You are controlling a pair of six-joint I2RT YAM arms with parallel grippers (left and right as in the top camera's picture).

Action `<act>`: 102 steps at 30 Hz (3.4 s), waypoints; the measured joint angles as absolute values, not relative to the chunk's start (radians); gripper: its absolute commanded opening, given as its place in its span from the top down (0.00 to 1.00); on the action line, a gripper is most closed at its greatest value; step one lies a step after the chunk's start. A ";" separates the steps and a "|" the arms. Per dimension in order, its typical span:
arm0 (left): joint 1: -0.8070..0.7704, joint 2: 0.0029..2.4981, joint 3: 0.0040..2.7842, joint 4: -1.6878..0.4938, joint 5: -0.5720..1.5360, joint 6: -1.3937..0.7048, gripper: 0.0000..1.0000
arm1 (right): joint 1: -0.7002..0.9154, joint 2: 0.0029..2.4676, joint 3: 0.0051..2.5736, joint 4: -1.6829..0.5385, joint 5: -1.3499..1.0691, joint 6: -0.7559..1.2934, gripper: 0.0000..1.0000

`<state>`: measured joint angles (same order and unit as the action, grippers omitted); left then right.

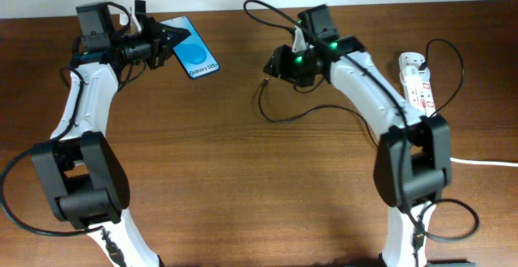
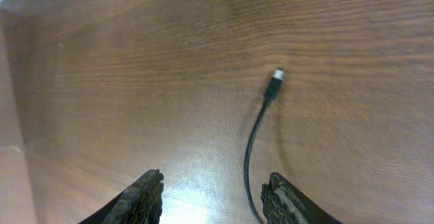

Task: Plug charger to phone and switch on socket
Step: 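Grasp the black cable's USB-C plug with the right gripper, then insert the plug upward into the phone's bottom port with the right gripper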

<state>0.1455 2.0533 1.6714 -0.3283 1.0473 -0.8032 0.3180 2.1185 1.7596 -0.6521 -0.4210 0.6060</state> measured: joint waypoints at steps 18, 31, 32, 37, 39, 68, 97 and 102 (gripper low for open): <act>0.167 2.053 1.672 -0.401 1.044 -0.803 1.00 | 0.400 2.341 1.761 -0.497 -0.363 0.735 0.65; 0.167 2.053 1.672 -0.511 1.087 -0.670 1.00 | 0.331 2.356 1.763 -0.532 -0.532 0.463 0.96; 0.167 2.053 1.672 -0.512 1.111 -0.650 1.00 | 0.324 2.350 1.764 -0.589 -0.575 0.398 0.96; 0.167 2.053 1.672 -0.508 1.232 -0.574 1.00 | 0.322 2.152 1.777 -1.072 -0.710 -0.049 0.96; 0.167 2.053 1.672 -0.506 1.273 -0.560 1.00 | 0.331 2.153 1.774 -1.160 -0.717 -0.120 0.95; -0.109 2.053 1.665 0.334 1.345 -1.297 1.00 | 0.444 1.343 0.905 0.104 -0.740 0.846 0.96; -0.156 2.053 1.665 0.336 1.423 -1.302 1.00 | 0.446 1.343 0.905 0.157 -0.752 0.868 0.96; -0.158 2.053 1.665 0.338 1.417 -1.302 1.00 | 0.433 1.343 0.905 0.150 -0.760 0.868 0.96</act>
